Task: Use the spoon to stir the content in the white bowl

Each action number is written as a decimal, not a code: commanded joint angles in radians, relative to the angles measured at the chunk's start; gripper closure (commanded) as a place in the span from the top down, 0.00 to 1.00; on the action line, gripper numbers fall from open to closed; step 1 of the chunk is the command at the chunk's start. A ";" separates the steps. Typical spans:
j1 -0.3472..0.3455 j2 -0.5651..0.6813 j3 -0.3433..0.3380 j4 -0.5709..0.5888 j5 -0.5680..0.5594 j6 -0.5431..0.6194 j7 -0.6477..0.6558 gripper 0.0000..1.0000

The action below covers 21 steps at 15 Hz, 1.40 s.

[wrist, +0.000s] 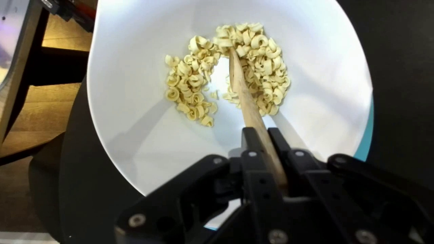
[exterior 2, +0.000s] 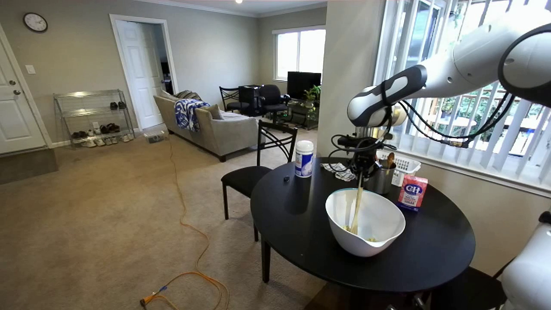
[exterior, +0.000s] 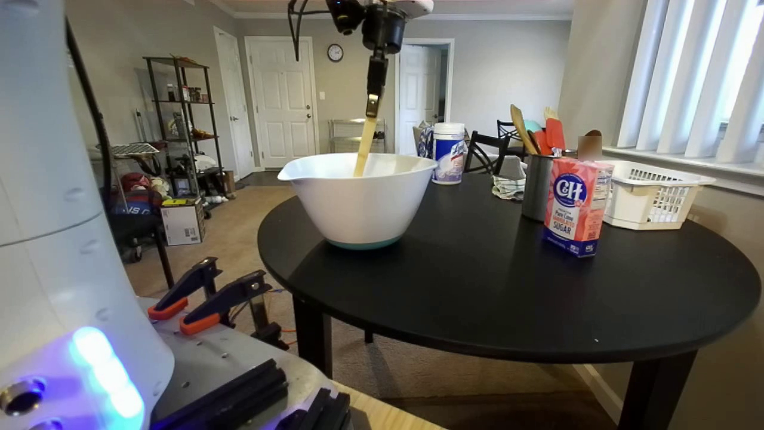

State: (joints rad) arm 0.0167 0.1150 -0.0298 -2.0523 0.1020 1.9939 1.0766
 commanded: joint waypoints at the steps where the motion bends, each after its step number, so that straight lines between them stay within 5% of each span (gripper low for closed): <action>1: -0.007 -0.005 -0.001 -0.006 0.049 0.083 0.002 0.03; 6: -0.003 -0.008 -0.010 -0.025 0.013 0.192 0.012 0.03; 21: -0.007 -0.003 -0.029 -0.017 -0.149 0.059 -0.027 0.03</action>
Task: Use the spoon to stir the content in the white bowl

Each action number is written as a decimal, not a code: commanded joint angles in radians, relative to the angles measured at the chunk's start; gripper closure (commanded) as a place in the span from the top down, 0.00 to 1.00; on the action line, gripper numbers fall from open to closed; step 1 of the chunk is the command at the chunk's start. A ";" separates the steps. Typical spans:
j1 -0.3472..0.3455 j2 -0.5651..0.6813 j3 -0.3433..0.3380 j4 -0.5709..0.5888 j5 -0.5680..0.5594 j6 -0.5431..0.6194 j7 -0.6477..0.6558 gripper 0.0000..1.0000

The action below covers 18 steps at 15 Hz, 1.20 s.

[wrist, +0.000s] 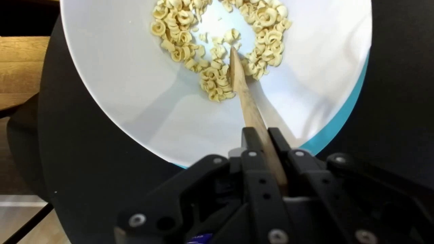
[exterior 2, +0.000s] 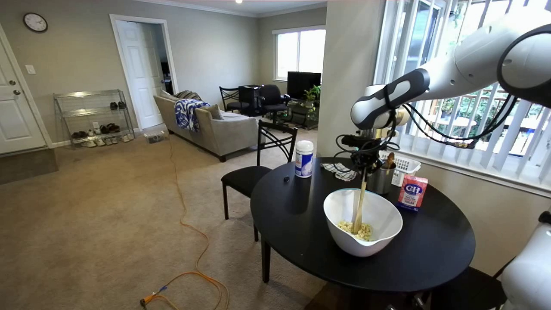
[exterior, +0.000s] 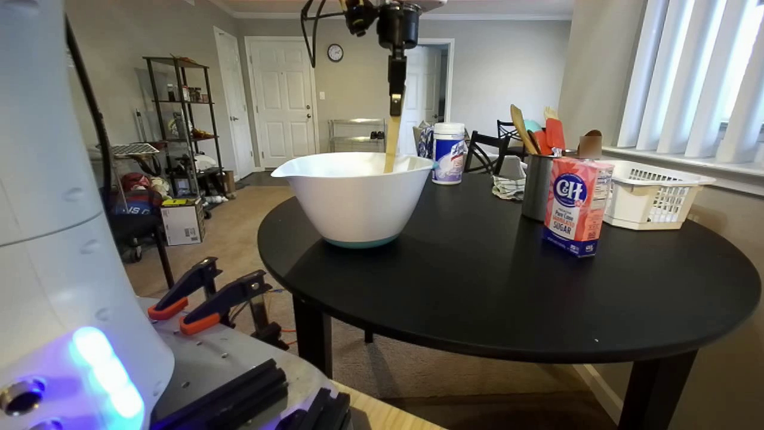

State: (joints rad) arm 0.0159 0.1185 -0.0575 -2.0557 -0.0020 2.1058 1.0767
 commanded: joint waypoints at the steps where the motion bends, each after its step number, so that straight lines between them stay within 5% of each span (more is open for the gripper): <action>1: -0.005 -0.004 0.000 -0.008 -0.061 -0.085 -0.030 0.03; 8: 0.005 -0.005 0.023 0.006 -0.074 -0.217 -0.071 0.03; 18: 0.023 -0.006 0.062 0.019 0.023 -0.214 -0.132 0.03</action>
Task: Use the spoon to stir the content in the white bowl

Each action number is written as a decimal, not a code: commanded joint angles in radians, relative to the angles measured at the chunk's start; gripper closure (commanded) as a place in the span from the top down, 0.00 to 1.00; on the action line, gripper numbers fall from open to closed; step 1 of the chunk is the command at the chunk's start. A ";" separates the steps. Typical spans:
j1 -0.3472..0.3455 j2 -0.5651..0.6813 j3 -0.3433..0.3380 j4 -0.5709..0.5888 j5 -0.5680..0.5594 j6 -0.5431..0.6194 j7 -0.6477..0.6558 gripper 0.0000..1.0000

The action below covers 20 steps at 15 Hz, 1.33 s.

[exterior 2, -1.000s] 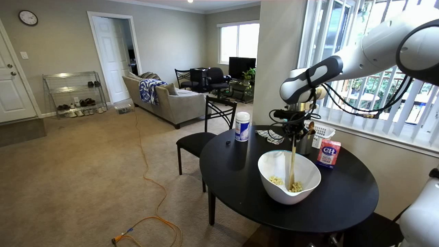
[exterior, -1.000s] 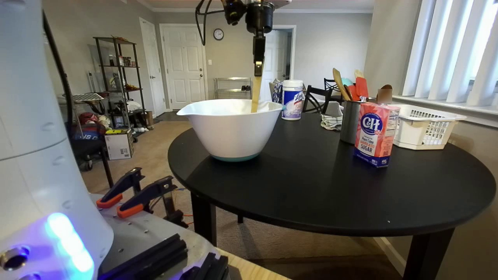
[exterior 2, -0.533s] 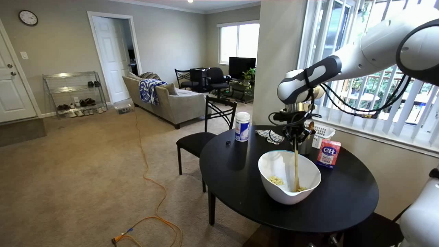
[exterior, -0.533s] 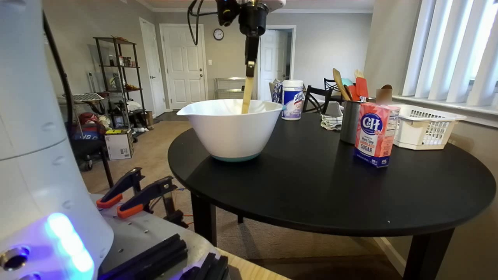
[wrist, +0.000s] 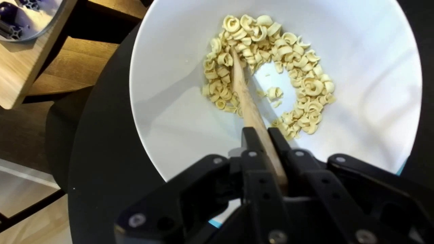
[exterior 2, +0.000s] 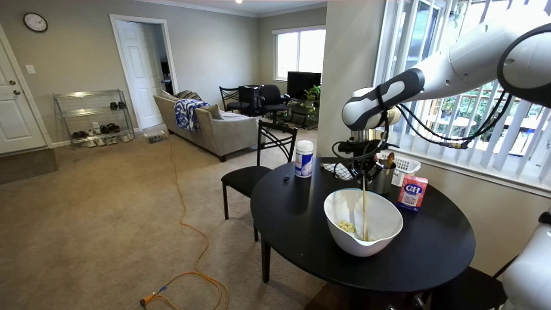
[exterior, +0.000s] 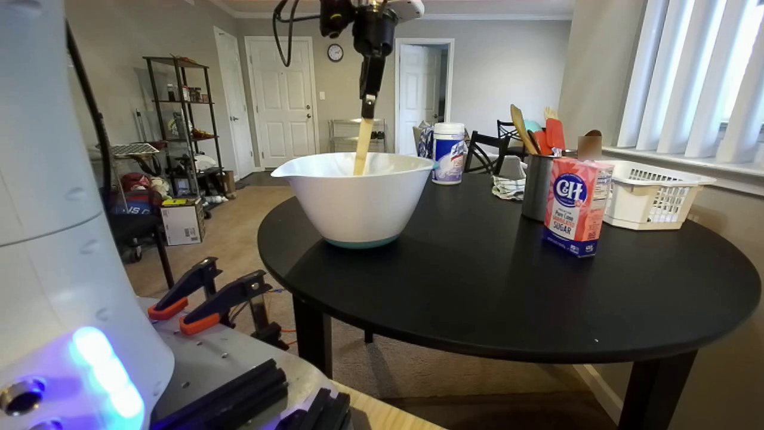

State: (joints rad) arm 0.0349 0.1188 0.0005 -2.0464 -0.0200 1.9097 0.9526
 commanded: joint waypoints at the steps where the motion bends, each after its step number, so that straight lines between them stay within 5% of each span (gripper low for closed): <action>1: 0.004 -0.005 0.005 0.012 0.063 -0.014 0.003 0.03; 8: 0.001 -0.004 -0.011 0.016 0.143 0.058 0.073 0.03; 20: -0.024 0.004 -0.057 -0.012 0.120 0.266 0.094 0.03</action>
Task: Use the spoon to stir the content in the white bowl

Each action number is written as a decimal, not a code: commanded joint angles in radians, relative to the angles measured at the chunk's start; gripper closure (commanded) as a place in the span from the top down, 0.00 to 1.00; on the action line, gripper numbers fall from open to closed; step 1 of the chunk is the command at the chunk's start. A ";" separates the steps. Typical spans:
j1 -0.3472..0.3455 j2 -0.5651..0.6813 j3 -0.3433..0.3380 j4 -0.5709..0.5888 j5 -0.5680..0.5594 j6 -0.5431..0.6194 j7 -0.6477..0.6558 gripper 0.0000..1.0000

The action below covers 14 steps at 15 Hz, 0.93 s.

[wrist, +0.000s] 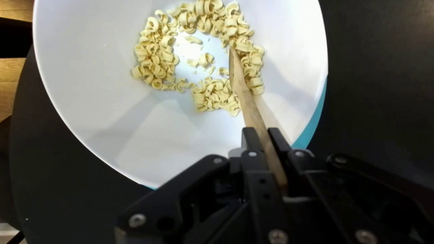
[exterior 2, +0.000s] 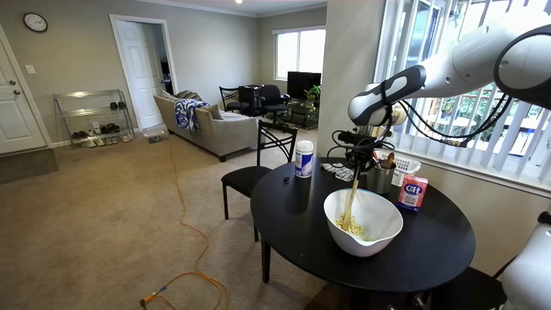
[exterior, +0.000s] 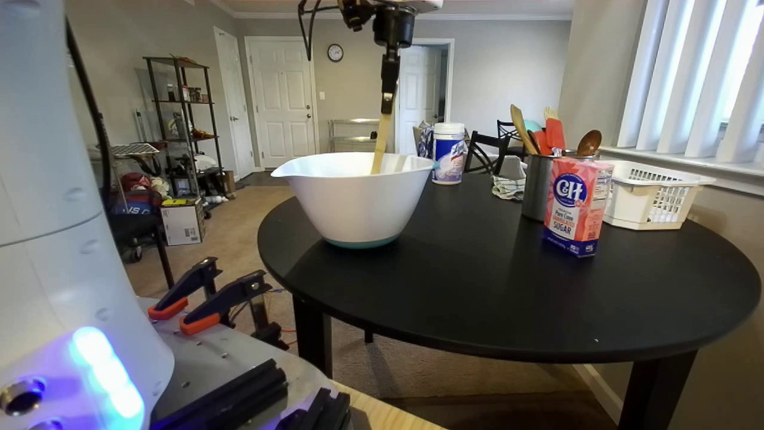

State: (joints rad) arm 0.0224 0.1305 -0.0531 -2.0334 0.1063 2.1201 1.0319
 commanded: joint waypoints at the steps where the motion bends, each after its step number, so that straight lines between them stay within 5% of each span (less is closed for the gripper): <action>1: -0.014 -0.007 -0.008 -0.029 -0.009 0.056 0.013 0.03; 14: -0.020 -0.012 -0.032 -0.049 -0.074 0.042 -0.012 0.03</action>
State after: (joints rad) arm 0.0135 0.1305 -0.0857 -2.0471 0.0811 2.1281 1.0317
